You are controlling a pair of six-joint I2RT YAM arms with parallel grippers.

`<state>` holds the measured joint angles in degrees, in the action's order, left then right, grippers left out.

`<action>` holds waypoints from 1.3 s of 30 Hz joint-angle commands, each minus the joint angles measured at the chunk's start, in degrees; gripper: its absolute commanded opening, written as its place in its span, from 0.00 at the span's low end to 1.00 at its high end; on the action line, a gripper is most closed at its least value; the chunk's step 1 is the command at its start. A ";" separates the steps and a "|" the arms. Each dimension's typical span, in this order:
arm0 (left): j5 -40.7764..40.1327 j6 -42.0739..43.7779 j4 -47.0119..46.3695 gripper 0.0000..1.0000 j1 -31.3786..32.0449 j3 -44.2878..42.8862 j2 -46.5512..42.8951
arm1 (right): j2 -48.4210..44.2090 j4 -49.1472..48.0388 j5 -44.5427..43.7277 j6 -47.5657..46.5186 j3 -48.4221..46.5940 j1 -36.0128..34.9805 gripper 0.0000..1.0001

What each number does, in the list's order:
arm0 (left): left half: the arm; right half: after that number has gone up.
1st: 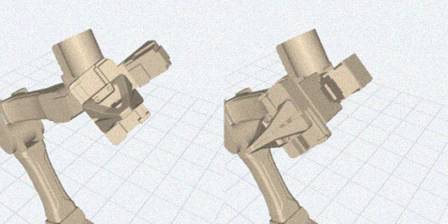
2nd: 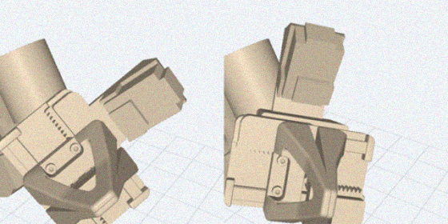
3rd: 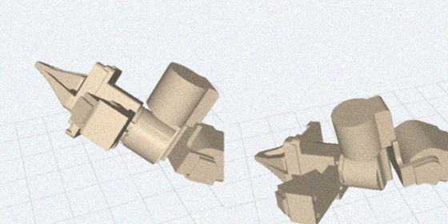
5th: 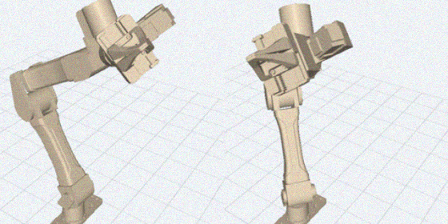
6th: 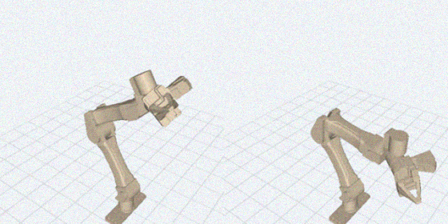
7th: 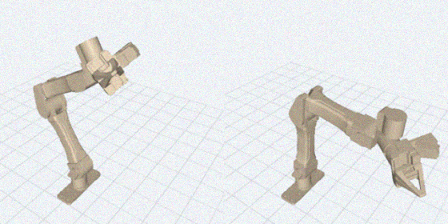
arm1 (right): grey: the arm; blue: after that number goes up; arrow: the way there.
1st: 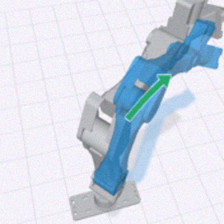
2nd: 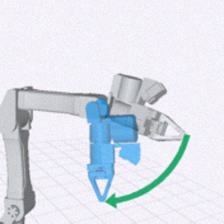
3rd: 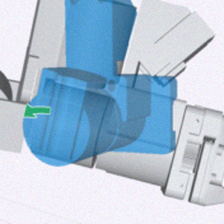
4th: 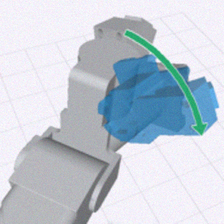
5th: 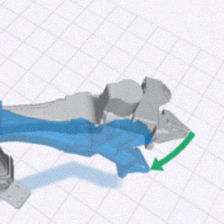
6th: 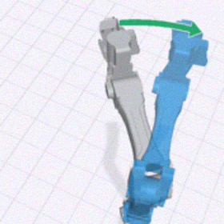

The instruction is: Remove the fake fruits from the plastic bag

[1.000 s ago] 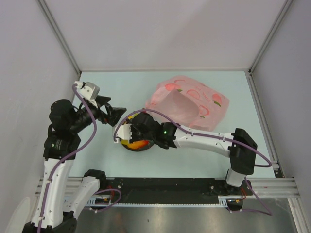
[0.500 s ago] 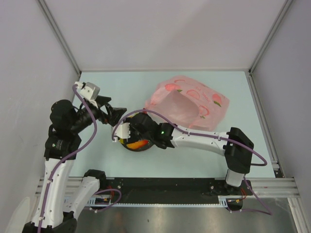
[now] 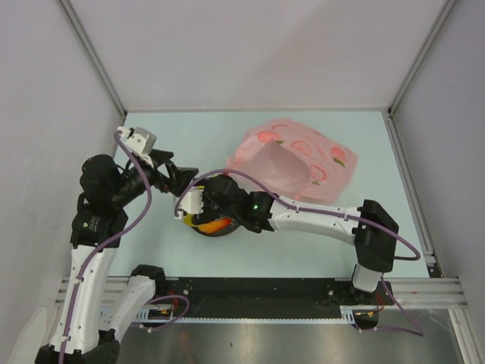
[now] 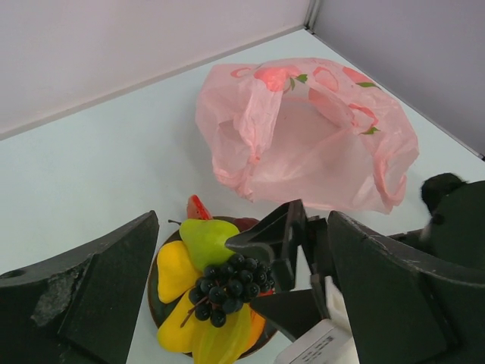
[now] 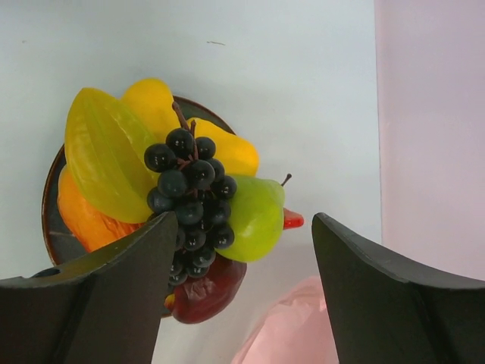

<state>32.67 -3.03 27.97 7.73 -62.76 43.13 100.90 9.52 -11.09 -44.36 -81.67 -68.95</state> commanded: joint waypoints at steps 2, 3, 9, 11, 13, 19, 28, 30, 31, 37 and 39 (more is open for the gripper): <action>-7.95 -1.02 -0.72 1.00 -0.52 -1.92 -0.15 | -8.78 4.79 -1.57 8.11 -2.44 1.35 0.79; -9.27 -1.02 -0.55 1.00 -0.61 -2.01 -0.07 | -10.79 6.63 -0.35 9.80 -2.53 2.66 0.79; -11.13 -1.28 -0.19 1.00 -2.80 -1.84 0.20 | -19.14 20.53 13.44 23.34 2.46 12.67 0.68; -10.34 -1.37 -0.46 1.00 -3.33 -1.49 0.54 | -20.48 23.17 17.05 23.27 5.98 14.53 0.56; -9.90 -1.45 -0.28 1.00 -3.59 -1.49 0.81 | -21.36 23.79 19.52 23.70 10.20 17.51 0.51; -9.02 -2.42 0.60 0.99 -5.09 -0.87 2.04 | -20.05 21.16 28.13 29.59 18.20 24.29 0.46; -15.52 -2.25 3.23 1.00 -6.84 2.20 2.57 | -22.06 12.81 18.49 33.63 26.64 36.58 0.53; -15.70 -2.51 2.97 1.00 -7.46 2.47 2.39 | -23.12 12.63 17.95 33.90 27.35 42.39 0.53; -15.44 -2.60 2.71 1.00 -7.55 2.82 2.31 | -23.73 12.80 18.30 33.90 27.35 43.62 0.53; -12.02 -4.09 1.13 1.00 -9.03 3.61 2.22 | -32.86 17.19 24.09 31.18 25.07 41.10 0.68; -11.66 -4.18 1.12 1.00 -9.04 3.87 2.48 | -36.89 22.01 24.89 30.04 24.37 37.94 0.75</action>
<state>19.09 -5.45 31.00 0.05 -59.55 45.98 72.18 25.87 9.21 -12.36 -54.28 -25.54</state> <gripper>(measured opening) 0.996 0.685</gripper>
